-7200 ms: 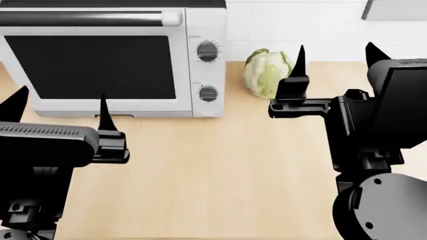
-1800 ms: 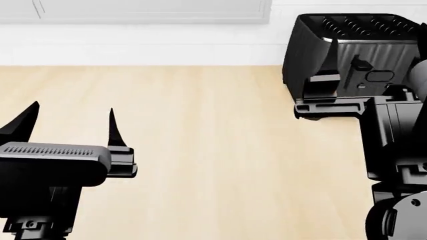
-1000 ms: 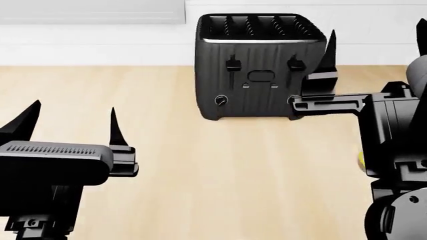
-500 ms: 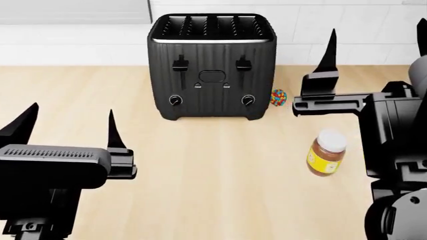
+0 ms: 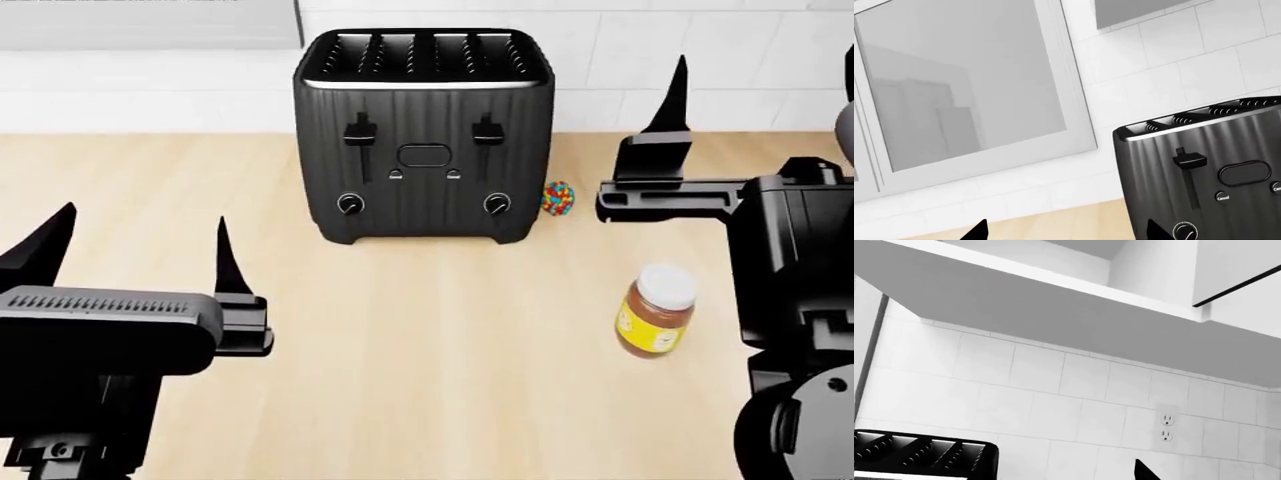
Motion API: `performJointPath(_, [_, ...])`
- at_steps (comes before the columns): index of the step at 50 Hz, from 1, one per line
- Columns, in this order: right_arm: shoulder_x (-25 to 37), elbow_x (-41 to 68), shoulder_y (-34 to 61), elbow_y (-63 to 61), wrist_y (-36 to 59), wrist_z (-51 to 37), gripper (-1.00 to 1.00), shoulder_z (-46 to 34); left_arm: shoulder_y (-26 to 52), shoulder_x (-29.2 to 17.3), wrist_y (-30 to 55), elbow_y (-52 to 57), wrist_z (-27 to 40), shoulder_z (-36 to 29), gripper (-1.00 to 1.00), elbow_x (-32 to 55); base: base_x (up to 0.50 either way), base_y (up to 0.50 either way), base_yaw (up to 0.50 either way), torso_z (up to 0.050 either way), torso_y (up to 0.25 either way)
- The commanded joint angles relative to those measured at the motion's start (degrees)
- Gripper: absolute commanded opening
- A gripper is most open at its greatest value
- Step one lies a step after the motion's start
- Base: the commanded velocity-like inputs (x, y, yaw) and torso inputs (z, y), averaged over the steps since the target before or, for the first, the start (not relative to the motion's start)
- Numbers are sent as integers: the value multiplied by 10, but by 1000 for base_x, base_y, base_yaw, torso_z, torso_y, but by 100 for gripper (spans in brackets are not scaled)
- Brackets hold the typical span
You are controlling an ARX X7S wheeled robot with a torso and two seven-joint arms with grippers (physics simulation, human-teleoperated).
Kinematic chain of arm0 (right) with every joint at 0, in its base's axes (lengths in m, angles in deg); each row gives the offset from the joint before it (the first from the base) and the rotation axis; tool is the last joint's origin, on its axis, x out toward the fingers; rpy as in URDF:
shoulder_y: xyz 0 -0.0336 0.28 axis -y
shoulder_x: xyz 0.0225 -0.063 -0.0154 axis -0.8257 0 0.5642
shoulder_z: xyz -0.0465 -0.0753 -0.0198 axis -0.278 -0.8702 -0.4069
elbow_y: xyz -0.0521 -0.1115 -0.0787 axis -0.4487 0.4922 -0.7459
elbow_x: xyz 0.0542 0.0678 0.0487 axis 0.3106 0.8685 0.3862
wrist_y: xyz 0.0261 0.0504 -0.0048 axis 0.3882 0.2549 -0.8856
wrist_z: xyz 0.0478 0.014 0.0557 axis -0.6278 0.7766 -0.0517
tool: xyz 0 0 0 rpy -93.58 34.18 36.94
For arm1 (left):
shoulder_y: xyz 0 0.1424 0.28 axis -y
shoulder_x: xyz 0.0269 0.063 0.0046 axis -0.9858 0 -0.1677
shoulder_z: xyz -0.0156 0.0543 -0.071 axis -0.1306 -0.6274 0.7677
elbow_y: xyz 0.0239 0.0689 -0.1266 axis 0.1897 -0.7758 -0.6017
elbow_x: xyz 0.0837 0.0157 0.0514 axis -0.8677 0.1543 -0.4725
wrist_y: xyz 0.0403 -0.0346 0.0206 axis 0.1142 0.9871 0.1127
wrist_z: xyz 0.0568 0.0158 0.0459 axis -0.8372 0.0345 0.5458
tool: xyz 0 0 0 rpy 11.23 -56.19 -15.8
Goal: Pick the boxed food and honey bottle from the counter and place them in the cabinets closest to them.
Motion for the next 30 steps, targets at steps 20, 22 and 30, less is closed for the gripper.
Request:
performJointPath(20, [18,16,-63,107,-4,-21,100,-7,-11,-2,-16,-8,-3,-11,100,-13,0,0,0,0,0])
performJointPath(22, [19,16,-67,112,-6,-16,100,-7,-11,-2,-17,-9,-4,-12,100,-16,0,0,0,0,0])
performJointPath(30, [11,11,-73,134,-7,3,100,-15,-13,-4,-18,-9,-2,-13,100,-14,0,0,0,0,0])
